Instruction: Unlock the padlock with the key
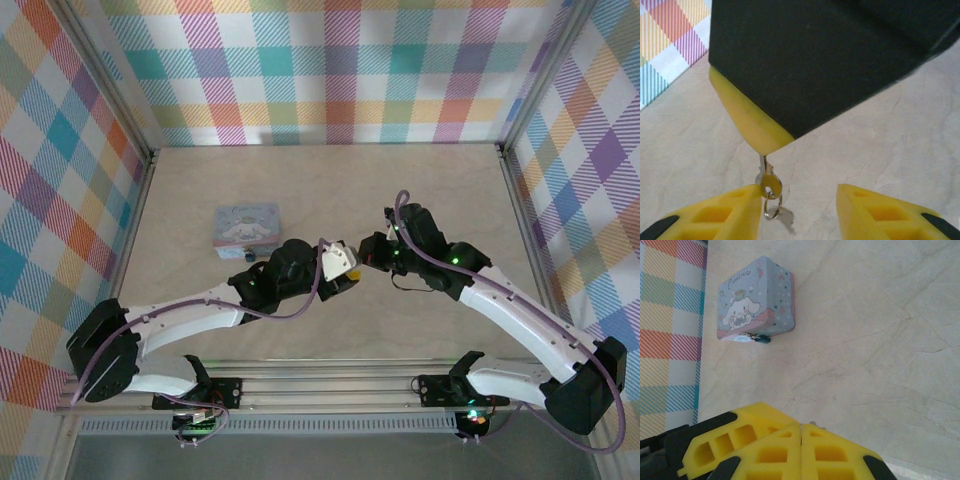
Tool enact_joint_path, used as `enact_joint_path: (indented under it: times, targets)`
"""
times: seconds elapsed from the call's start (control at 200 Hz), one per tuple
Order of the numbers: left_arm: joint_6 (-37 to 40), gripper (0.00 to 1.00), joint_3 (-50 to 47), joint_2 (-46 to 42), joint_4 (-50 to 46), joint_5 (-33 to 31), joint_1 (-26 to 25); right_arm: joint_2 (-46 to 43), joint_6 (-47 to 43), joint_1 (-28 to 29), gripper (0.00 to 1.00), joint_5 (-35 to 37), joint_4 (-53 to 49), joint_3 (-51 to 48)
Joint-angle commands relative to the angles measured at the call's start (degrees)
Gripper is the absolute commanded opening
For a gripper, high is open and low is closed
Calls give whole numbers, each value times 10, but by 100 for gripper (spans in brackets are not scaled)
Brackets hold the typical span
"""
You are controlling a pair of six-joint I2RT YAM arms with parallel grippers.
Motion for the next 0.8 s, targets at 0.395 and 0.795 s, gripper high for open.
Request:
enact_joint_path:
  times: [0.395,0.795]
  targets:
    - [20,15,18,22,27,-83,-9,-14,19,4,0,-7,4,-5]
    - [-27,0,10,-12,-10,-44,3,-77,-66,2,54,10,40,-17]
